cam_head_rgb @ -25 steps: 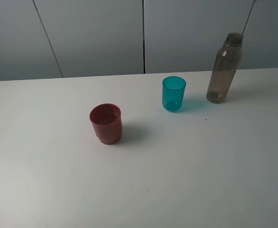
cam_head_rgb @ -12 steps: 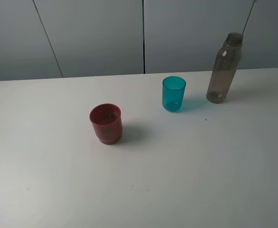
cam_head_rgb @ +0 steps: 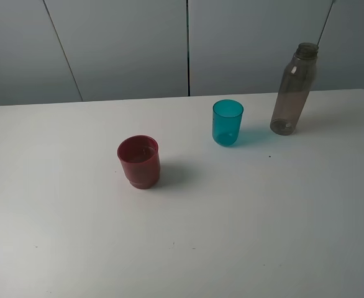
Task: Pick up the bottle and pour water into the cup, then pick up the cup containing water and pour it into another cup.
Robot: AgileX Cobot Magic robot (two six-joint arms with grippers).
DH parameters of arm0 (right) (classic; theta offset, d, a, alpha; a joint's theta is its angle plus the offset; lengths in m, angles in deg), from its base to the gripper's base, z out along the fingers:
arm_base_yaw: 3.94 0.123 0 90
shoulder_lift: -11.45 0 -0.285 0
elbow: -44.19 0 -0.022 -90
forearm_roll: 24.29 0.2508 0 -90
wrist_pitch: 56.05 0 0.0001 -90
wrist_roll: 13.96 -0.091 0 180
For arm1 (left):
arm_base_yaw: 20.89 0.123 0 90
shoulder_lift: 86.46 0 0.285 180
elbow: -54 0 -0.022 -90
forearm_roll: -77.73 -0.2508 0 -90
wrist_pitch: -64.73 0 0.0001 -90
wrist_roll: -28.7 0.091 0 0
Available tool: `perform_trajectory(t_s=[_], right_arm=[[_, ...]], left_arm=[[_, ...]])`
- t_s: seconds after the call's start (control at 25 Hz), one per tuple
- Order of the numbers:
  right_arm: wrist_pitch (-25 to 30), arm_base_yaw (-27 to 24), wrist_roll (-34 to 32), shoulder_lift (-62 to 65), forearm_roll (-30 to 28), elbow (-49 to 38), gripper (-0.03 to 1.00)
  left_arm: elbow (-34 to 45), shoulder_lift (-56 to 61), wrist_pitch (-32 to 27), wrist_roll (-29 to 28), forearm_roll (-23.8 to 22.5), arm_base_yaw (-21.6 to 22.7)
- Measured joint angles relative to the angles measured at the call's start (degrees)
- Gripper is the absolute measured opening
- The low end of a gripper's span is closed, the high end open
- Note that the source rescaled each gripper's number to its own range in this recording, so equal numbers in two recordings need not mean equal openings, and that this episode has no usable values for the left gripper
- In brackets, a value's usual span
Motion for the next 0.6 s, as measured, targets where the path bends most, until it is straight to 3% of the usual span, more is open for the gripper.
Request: perform_trajectory(t_s=[0.6], right_arm=[[0.0, 0.0, 0.0, 0.0, 0.0, 0.0, 0.99]], left_arm=[[0.0, 0.0, 0.0, 0.0, 0.0, 0.0]])
